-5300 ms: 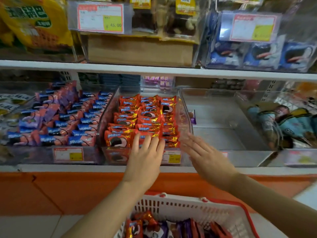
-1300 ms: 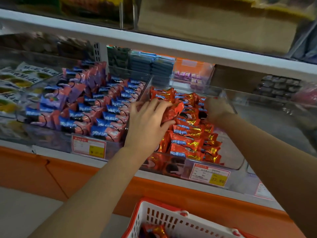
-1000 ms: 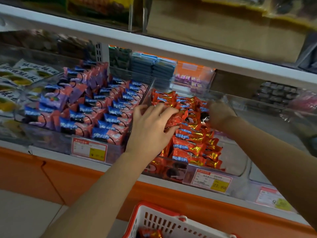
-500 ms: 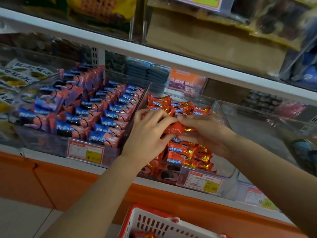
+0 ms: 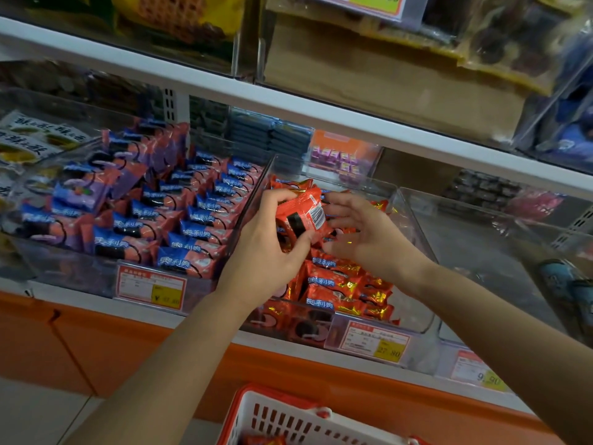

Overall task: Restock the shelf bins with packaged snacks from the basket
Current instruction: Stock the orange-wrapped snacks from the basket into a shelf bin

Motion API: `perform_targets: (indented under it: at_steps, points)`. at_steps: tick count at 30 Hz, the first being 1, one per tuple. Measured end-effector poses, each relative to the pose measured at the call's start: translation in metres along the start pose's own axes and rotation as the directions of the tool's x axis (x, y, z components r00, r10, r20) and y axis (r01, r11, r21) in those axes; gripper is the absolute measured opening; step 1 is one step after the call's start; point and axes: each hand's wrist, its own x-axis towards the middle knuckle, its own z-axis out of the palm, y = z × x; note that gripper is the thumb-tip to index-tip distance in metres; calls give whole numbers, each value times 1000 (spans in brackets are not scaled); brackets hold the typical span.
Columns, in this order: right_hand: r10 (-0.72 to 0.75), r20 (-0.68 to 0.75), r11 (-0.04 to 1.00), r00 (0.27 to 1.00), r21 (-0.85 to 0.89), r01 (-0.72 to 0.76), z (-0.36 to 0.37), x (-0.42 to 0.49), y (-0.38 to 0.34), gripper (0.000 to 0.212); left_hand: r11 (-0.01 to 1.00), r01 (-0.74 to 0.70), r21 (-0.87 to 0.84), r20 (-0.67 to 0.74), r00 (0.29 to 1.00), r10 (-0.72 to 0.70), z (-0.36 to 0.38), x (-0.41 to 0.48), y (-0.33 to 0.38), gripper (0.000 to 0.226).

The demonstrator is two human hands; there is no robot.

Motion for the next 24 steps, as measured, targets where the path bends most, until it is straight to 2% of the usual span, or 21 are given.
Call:
perform_targets:
  at_steps: [3, 6, 8, 9, 10, 11, 12, 13, 15, 19, 22, 24]
  points:
    - [12, 47, 1000, 999, -16, -12, 5, 3, 0, 58, 999, -44, -26, -17, 999, 43, 0, 1, -3, 50]
    - [6, -94, 995, 996, -95, -15, 6, 5, 1, 44, 994, -105, 6, -38, 994, 105, 1, 1, -5, 48]
    - [36, -177, 992, 983, -112, -57, 8, 5, 2, 36, 976, -200, 88, -29, 979, 203, 1, 1, -6, 42]
    - [100, -183, 994, 978, -29, -107, 8, 5, 2, 30, 961, -247, 125, -6, 968, 250, 1, 0, -7, 39]
    - [204, -145, 973, 968, 138, -184, 7, 3, -1, 25, 948, -283, 148, 27, 959, 282, 1, 0, -8, 38]
    - [308, -57, 901, 950, 338, -272, 5, 2, -4, 24, 936, -312, 162, 62, 950, 306, 1, 0, -9, 38]
    - [365, 48, 798, 930, 498, -339, 1, 1, -5, 26, 924, -339, 177, 92, 940, 327, 1, 0, -9, 40]
    - [376, 127, 728, 918, 572, -378, -3, -1, -7, 27, 911, -363, 195, 115, 931, 346, 2, 0, -10, 42]
    - [374, 198, 689, 906, 595, -415, -8, -3, -5, 29, 887, -406, 219, 154, 912, 380, 4, 0, -12, 45]
    - [418, 187, 699, 889, 559, -446, -13, -6, 6, 64, 887, -392, 245, 245, 910, 335, 6, 1, -15, 44]
    - [409, 89, 742, 908, 546, -388, -21, -7, 10, 69, 906, -326, 271, 287, 925, 247, 3, 2, -9, 41]
    - [389, 65, 743, 919, 568, -354, -21, -8, 12, 73, 917, -304, 259, 341, 917, 208, 1, 2, -4, 48]
